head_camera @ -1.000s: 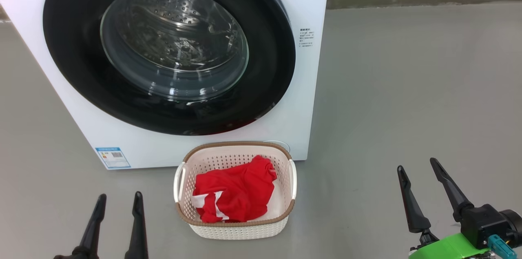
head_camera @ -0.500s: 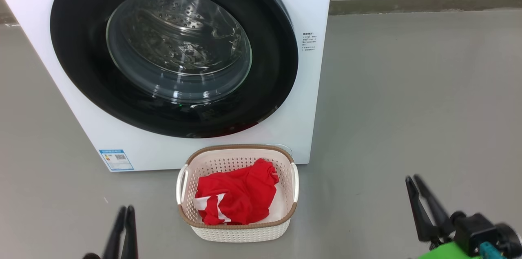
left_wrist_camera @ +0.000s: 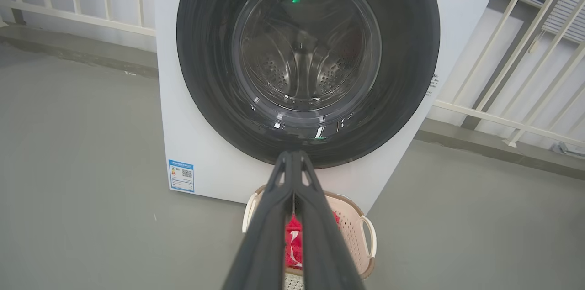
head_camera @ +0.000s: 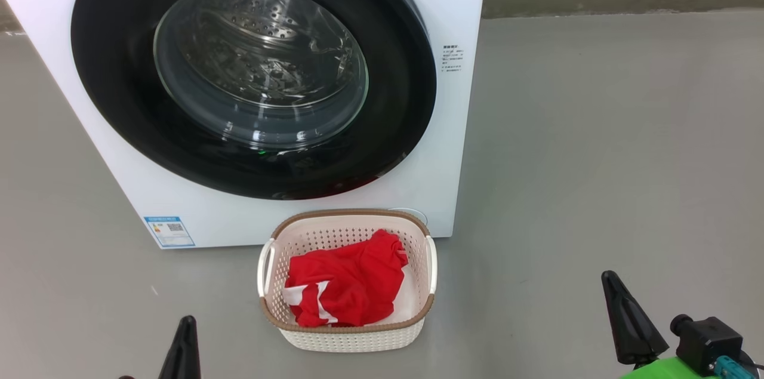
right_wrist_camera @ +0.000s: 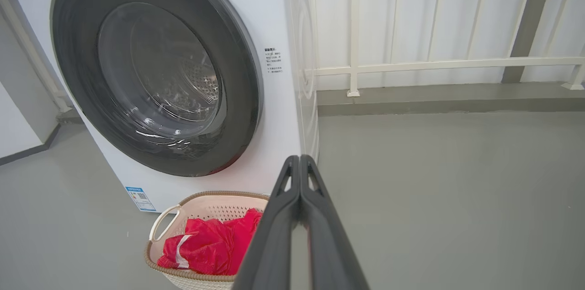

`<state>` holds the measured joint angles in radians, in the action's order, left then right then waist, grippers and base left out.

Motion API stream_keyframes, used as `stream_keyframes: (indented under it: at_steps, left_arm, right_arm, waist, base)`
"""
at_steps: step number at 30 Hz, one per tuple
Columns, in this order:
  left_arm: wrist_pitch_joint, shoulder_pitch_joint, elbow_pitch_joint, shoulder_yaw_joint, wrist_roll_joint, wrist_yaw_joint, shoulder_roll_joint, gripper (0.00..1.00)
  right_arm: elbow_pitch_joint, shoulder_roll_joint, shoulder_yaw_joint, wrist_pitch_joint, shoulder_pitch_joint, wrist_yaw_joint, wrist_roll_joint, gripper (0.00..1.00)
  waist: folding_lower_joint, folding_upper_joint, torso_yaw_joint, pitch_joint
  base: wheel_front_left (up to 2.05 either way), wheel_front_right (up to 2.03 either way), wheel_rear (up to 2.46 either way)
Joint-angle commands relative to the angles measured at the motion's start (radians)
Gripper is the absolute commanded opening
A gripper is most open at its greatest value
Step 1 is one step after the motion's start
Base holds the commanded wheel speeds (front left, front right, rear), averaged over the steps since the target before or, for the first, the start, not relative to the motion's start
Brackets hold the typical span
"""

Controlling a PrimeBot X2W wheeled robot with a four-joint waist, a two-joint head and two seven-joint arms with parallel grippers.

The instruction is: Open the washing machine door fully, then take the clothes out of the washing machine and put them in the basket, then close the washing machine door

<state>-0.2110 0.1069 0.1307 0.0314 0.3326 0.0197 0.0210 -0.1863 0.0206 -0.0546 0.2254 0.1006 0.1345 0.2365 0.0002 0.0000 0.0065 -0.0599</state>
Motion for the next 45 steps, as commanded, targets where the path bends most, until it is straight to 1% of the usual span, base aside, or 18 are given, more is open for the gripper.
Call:
stream_keyframes:
  at_steps: [1, 45]
  left_arm:
    - [0.009, -0.034, -0.019, 0.012, 0.038, 0.012, 0.009, 0.0]
    - [0.132, -0.105, 0.033, 0.039, 0.523, 0.051, 0.017, 0.0]
  right_arm:
    - [0.021, 0.009, -0.005, -0.009, -0.041, 0.0, 0.044, 0.0]
    - [-0.01, 0.017, -0.026, -0.138, -0.106, -0.002, 0.564, 0.0]
  waist:
    - [-0.0001, 0.0, 0.0, 0.001]
    - [-0.0002, 0.0, -0.003, 0.026]
  base:
    - [0.0, 0.0, 0.0]
    - [0.0, 0.0, 0.0]
